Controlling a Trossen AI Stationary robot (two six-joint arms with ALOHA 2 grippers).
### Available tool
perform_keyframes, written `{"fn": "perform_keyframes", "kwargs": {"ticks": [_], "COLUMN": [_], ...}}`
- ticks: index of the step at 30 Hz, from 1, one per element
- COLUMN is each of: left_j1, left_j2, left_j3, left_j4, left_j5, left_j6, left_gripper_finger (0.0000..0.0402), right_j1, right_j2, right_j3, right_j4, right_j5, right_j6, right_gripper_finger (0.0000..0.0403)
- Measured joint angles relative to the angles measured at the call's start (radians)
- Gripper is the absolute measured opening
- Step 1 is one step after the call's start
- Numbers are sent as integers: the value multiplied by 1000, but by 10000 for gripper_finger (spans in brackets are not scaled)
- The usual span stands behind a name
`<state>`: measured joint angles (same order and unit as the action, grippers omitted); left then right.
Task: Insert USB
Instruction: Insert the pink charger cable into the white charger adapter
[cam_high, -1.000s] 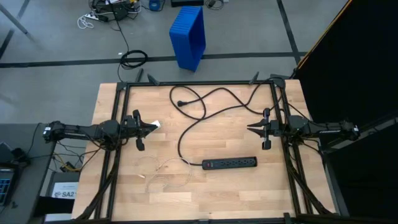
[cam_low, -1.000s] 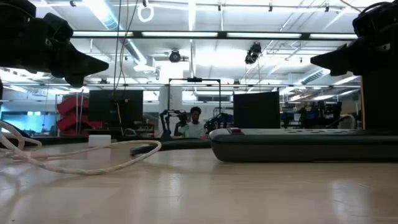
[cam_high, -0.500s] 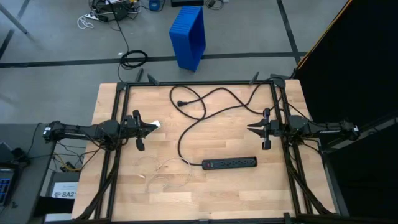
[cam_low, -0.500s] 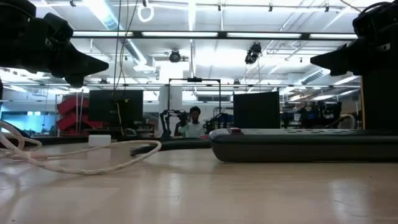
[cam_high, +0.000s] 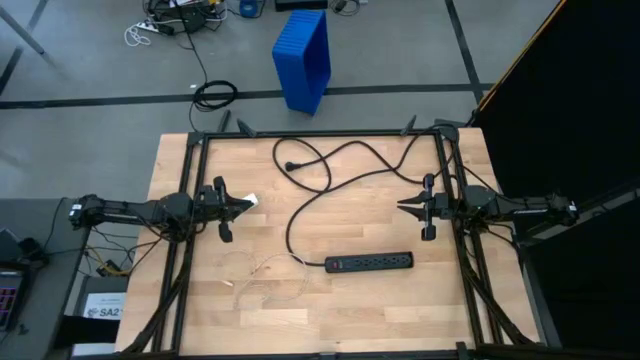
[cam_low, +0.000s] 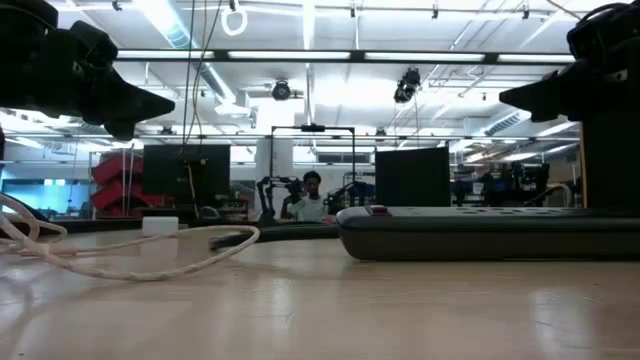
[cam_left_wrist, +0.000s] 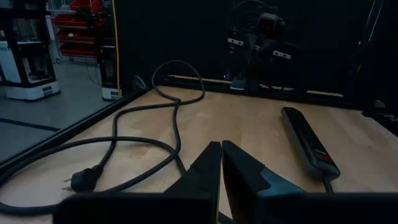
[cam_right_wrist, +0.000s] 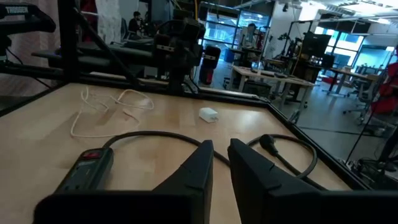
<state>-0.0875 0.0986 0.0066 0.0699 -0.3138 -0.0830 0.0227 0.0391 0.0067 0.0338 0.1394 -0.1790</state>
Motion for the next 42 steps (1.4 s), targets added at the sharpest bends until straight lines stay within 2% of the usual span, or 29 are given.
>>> {"fn": "perform_keyframes", "kwargs": {"ticks": [42], "left_j1": [0], "left_j2": [0], "left_j3": [0], "left_j4": [0], "left_j5": [0], "left_j6": [0], "left_gripper_finger": [0], "right_j1": [0], "right_j2": [0], "right_j3": [0], "right_j4": [0], "right_j5": [0], "right_j6": [0], "right_gripper_finger": [25]}}
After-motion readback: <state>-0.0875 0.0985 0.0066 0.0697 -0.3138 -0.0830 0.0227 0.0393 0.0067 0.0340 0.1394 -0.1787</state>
